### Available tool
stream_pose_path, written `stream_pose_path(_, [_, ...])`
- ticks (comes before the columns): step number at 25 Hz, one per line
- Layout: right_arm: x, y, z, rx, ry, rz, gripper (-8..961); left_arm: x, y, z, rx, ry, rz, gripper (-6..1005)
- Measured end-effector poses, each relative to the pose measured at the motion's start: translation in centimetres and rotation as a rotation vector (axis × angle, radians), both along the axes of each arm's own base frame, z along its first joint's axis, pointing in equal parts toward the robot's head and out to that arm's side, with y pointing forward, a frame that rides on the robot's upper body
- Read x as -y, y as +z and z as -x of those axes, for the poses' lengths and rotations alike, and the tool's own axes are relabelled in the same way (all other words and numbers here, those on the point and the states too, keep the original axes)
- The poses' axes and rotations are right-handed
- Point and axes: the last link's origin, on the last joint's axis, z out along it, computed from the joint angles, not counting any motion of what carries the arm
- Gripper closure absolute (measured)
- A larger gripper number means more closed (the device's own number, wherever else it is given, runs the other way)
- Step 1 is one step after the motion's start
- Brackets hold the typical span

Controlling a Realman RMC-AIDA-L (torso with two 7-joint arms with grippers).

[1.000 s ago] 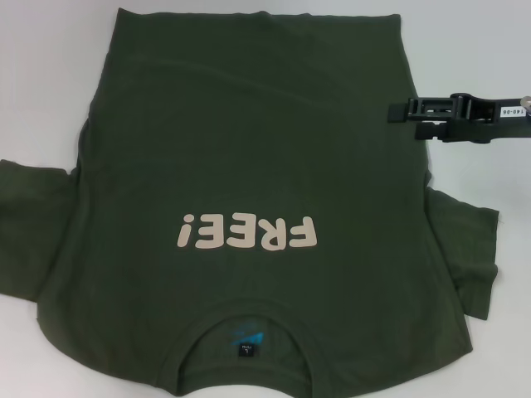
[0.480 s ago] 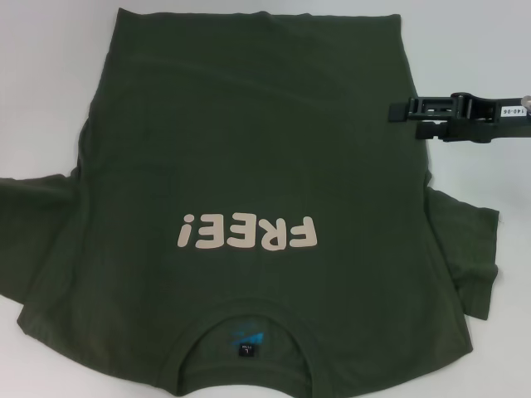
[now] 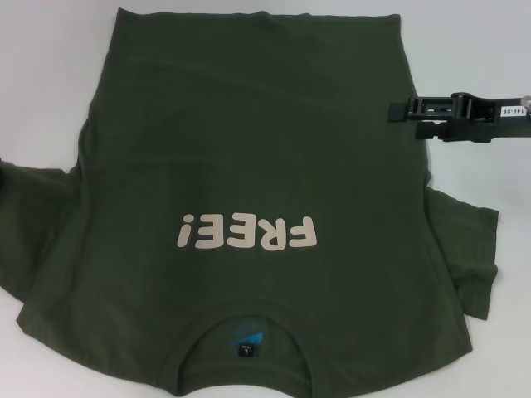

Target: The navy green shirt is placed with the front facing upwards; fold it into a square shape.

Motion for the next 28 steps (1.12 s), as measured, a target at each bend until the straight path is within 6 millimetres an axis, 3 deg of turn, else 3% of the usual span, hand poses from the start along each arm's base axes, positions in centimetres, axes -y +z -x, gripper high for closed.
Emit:
stream_pose_path(9, [0.0,-0.1,0.0,0.002,0.000,0.004,15,-0.5,-0.1,-2.7,0.019,0.026,0.063,992])
stream_pose_path(21, [0.2,-0.4,-0.1,0.001,-0.005,0.013,15,-1.2,-3.6,-7.0,0.011,0.057,0.201,993])
stream_pose_path(28, [0.3,-0.5,-0.3,0.002,-0.009,0.017,15,-1.6,-6.2,-8.0,0.050,0.052,0.249,982])
